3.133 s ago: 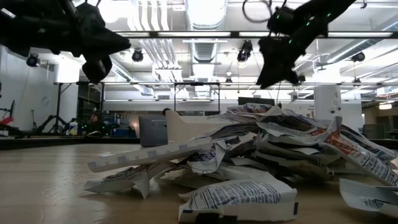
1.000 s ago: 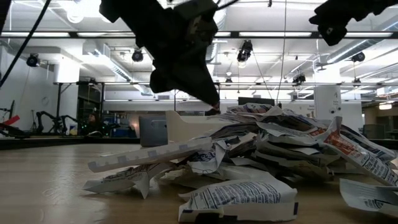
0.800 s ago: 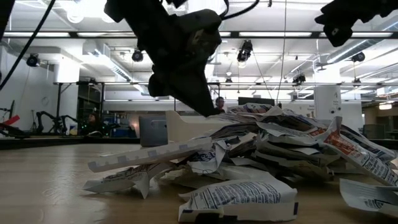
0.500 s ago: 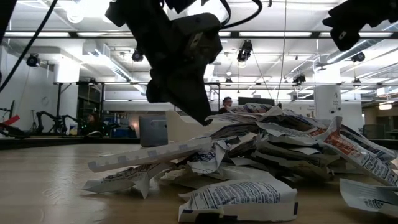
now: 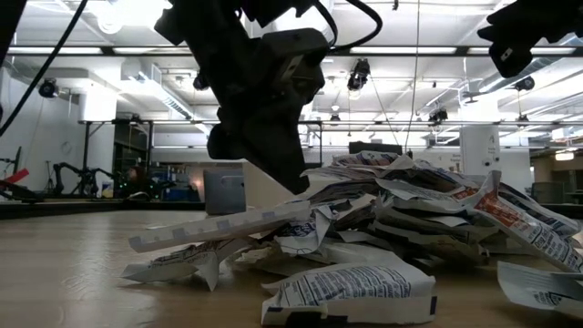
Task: Pick & Place First Aid Supplies
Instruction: Put the white alcohol pad into the right black bin
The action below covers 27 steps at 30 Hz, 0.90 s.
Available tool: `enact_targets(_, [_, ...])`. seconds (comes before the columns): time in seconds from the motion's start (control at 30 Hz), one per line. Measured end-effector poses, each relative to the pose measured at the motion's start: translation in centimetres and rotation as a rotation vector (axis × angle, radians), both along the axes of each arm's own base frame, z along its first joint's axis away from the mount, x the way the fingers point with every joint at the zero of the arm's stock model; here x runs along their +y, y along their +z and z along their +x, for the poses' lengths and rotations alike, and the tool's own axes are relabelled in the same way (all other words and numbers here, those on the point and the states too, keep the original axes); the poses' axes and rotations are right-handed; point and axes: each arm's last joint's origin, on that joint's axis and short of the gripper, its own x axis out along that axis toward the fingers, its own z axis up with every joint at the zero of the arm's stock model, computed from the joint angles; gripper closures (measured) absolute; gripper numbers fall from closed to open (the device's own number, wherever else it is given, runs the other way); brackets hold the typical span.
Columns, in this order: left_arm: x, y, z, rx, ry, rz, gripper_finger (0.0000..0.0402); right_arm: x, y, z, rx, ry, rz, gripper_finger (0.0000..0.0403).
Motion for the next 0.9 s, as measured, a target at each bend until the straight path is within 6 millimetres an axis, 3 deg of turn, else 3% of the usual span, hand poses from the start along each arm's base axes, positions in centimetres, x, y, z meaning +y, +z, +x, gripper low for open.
enact_targets(0.13, [-0.08, 0.18, 0.14, -0.010, -0.007, -0.024, 0.0364, 0.00, 0.01, -0.01, -0.001, 0.001, -0.004, 0.0303])
enact_targets(0.47, [0.24, 0.10, 0.24, -0.018, 0.018, -0.033, 0.0278, 0.00, 0.00, -0.01, -0.001, 0.002, -0.008, 0.0315])
enact_targets(0.9, [0.24, -0.20, 0.38, -0.019, 0.011, -0.025, 0.0271, 0.00, 0.00, 0.00, 0.000, 0.001, -0.007, 0.0305])
